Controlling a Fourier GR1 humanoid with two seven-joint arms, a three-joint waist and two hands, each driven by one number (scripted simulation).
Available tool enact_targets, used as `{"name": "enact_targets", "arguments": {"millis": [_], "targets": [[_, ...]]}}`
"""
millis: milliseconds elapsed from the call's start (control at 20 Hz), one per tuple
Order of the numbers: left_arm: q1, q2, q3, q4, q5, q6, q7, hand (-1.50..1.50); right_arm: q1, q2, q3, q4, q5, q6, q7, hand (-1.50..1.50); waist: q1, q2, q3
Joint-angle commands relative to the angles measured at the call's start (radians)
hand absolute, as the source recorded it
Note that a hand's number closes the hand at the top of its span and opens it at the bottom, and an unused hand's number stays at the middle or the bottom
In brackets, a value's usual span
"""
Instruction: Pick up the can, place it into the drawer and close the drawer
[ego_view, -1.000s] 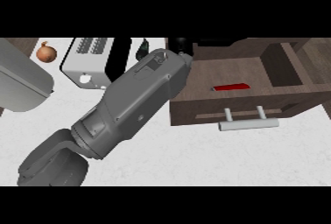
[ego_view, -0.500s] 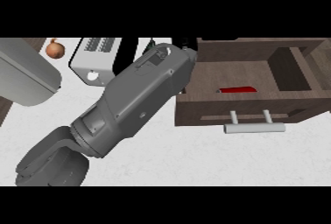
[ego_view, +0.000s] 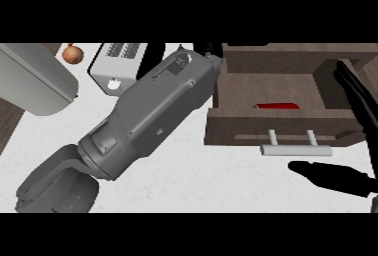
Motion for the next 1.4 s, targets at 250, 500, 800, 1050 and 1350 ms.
{"name": "enact_targets", "arguments": {"millis": [250, 500, 800, 1050, 1350], "targets": [[0.084, 0.089, -0.015, -0.106, -0.058, 0.007, 0.057, -1.5, -0.167, -0.008, 0.172, 0.335, 0.298, -0.163, -0.07, -1.5, 0.02, -0.008, 0.0], [0.088, 0.107, -0.014, -0.126, -0.079, 0.016, 0.089, -1.5, -0.358, -0.061, 0.163, 0.612, 0.397, -0.2, -0.082, -1.5, 0.029, -0.001, 0.0], [0.154, 0.21, -0.029, -0.268, -0.12, 0.059, 0.158, -1.5, -0.441, -0.034, 0.133, 0.882, 0.47, -0.364, -0.101, -1.5, 0.035, -0.007, 0.0], [0.168, 0.267, -0.011, -0.325, -0.139, 0.037, 0.204, -1.5, -0.515, -0.018, 0.107, 1.14, 0.521, -0.516, -0.13, -1.5, 0.035, -0.002, 0.001], [0.212, 0.299, -0.012, -0.424, -0.161, 0.063, 0.266, -1.5, -0.585, -0.01, 0.076, 1.358, 0.593, -0.712, -0.118, -1.5, 0.045, 0.004, 0.002]]}}
